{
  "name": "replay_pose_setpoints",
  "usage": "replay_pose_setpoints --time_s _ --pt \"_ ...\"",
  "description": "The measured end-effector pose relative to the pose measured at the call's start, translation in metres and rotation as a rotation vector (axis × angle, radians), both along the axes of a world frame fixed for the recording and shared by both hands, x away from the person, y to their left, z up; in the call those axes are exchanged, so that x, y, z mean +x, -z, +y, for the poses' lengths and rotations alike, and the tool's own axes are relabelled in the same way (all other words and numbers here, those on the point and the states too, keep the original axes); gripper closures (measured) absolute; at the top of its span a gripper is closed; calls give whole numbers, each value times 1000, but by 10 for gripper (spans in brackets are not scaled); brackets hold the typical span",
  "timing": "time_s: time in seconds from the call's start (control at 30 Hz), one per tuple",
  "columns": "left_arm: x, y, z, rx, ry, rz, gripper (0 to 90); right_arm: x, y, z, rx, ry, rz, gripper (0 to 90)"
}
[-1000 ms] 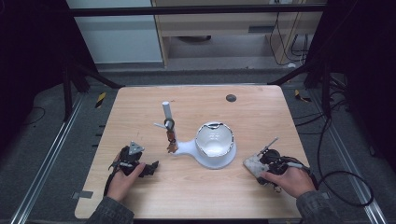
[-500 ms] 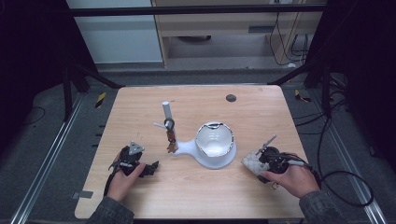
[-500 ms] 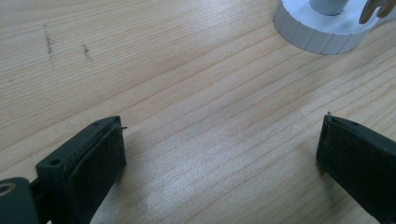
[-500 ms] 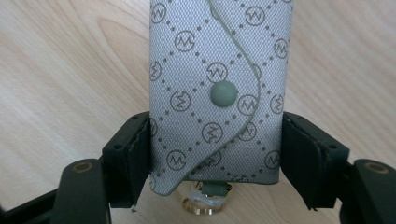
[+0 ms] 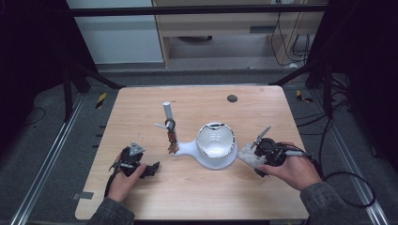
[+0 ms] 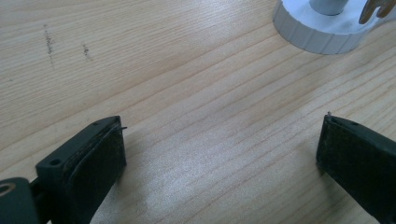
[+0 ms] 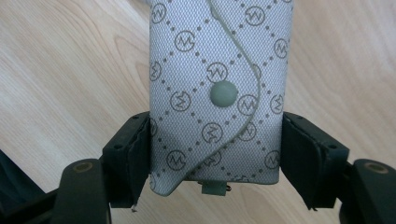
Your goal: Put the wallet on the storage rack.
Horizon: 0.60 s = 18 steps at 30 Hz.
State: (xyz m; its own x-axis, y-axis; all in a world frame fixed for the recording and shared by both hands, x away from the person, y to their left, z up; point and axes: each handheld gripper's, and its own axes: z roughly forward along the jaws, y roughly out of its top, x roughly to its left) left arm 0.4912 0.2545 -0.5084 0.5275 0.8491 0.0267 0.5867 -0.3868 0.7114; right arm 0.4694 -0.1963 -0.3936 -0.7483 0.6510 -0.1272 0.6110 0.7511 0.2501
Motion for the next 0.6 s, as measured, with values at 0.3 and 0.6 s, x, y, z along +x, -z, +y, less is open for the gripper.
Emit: replay_pose_setpoints --time_s 0.3,0.6 --pt "0 0 0 -3 -2 -1 7 4 -23 21 -22 -70 -25 299" --pt "-1 0 -1 -7 -5 -2 7 8 -33 38 -35 -110 -29 299"
